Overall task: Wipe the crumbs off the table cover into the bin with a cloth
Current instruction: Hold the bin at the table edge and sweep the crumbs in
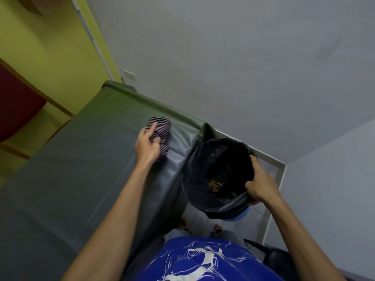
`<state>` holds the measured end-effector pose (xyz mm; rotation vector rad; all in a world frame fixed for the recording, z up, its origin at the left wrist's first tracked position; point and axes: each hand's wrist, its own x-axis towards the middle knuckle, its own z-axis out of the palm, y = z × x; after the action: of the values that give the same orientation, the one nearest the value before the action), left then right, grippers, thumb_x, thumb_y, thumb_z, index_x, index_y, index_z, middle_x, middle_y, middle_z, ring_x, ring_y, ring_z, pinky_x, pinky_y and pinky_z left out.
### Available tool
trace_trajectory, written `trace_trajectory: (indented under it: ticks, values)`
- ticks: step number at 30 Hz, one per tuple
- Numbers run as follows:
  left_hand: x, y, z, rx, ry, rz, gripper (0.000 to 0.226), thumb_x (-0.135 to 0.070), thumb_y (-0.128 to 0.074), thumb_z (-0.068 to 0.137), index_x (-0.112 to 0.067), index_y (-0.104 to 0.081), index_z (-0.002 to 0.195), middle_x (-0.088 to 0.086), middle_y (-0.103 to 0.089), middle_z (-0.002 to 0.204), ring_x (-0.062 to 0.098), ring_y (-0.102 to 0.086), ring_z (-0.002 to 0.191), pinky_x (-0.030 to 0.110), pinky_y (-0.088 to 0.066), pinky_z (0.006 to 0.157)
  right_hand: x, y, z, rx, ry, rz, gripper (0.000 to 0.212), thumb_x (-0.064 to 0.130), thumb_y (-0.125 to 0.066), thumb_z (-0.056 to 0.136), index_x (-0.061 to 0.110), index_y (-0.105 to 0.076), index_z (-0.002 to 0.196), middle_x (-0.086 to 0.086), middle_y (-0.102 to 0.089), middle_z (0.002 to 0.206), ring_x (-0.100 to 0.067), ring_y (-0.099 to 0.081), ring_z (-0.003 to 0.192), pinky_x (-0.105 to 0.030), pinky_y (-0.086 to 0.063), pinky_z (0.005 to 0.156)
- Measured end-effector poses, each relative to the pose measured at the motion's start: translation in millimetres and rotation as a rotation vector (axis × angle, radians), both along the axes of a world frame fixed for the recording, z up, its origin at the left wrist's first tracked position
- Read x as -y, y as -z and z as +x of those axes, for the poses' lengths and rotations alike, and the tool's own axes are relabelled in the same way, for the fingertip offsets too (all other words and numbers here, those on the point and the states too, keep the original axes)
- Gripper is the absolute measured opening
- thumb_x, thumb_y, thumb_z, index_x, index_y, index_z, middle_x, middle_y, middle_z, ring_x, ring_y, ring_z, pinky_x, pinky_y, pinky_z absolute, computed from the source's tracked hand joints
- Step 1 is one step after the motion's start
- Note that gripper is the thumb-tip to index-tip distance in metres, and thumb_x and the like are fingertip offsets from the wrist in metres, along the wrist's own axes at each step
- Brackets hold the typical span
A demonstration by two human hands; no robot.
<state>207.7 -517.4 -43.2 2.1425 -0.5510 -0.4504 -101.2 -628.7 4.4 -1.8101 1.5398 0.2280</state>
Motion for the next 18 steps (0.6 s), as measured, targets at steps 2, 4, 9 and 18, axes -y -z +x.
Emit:
trace_trajectory:
  ticks: [2, 4, 9, 18]
  values:
    - [-6, 6, 5, 0.121, -0.004, 0.136, 0.055, -0.009, -0.056, 0.092, -0.034, -0.051, 0.141, 0.008, -0.034, 0.156, 0.033, -0.037, 0.138, 0.033, -0.021, 0.118, -1, 2, -2, 0.002, 0.012, 0.006, 0.099, -0.005, -0.043, 0.081, 0.048, -0.003, 0.155, -0.014, -0.065, 0.077, -0.027, -0.068, 0.058, -0.032, -0.053, 0.046]
    - [-8, 10, -6, 0.243, 0.078, 0.209, 0.057, -0.009, -0.055, 0.091, -0.036, -0.051, 0.14, 0.005, -0.033, 0.156, 0.038, -0.04, 0.131, 0.036, -0.027, 0.115, -2, 5, -3, 0.007, 0.02, 0.01, 0.1, -0.005, -0.044, 0.081, 0.05, -0.002, 0.154, -0.014, -0.066, 0.077, -0.028, -0.069, 0.059, -0.037, -0.059, 0.051]
    - [-3, 7, -74, 0.16, 0.284, 0.121, 0.059, -0.004, -0.057, 0.09, -0.038, -0.052, 0.139, 0.002, -0.034, 0.156, 0.03, -0.035, 0.138, 0.04, -0.019, 0.121, -4, 11, -1, 0.024, 0.038, 0.012, 0.1, -0.006, -0.043, 0.081, 0.049, -0.003, 0.154, -0.015, -0.066, 0.073, -0.029, -0.069, 0.054, -0.043, -0.061, 0.052]
    - [-9, -32, -96, -1.027, -0.032, -0.517, 0.055, 0.009, -0.045, 0.094, -0.023, -0.053, 0.138, 0.007, -0.072, 0.113, 0.019, -0.071, 0.093, 0.034, -0.058, 0.087, -6, 16, -3, 0.04, 0.057, 0.002, 0.102, -0.006, -0.043, 0.078, 0.051, -0.002, 0.153, -0.015, -0.067, 0.073, -0.031, -0.069, 0.055, -0.046, -0.061, 0.054]
